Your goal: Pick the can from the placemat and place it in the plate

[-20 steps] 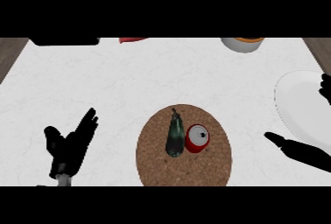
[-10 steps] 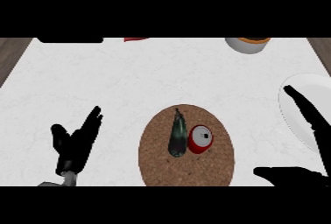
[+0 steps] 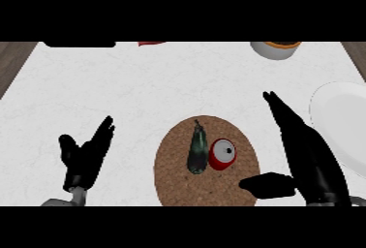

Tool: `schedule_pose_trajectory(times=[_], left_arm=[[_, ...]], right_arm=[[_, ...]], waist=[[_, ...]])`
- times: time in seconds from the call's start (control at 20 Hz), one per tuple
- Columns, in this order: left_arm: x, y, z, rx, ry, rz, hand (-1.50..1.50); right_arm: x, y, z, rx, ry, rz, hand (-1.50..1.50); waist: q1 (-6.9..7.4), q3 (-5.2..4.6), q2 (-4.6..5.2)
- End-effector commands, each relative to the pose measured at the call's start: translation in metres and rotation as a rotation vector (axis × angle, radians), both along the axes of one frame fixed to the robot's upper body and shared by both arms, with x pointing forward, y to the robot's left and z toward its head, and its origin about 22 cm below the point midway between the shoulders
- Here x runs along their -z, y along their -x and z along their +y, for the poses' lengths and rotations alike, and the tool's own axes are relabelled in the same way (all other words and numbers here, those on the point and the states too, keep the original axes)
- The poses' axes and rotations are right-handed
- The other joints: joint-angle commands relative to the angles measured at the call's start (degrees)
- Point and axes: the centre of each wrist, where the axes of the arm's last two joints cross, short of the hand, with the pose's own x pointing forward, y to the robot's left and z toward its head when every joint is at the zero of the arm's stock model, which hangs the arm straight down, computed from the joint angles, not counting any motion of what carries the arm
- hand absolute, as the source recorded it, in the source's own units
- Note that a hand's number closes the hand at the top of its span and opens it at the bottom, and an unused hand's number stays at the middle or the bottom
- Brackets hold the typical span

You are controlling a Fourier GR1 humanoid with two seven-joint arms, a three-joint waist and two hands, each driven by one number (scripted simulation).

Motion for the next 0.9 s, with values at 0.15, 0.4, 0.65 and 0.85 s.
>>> schedule_pose_trajectory(times=[0.15,0.4,0.65,0.85], left_arm=[[-0.004,0.003,-0.002,0.004,-0.011,0.028,0.00],[0.005,-0.001,-0.003,0.009,0.003,0.032,0.00],[0.004,-0.007,-0.011,-0.024,0.013,0.024,0.00],[0.006,0.008,0.002,-0.002,-0.003,0.035,0.00]], right_arm=[[0.030,-0.011,0.033,0.042,0.021,0.143,-1.50],[0.040,-0.004,0.049,0.013,-0.002,0.181,-1.50],[0.052,-0.003,0.057,0.015,0.038,0.165,-1.50],[0.055,-0.015,0.068,0.059,0.098,0.179,-1.50]], waist=[[-0.33,-0.17,0.22],[-0.63,-0.18,0.22],[-0.70,-0.18,0.21],[-0.40,-0.18,0.20]])
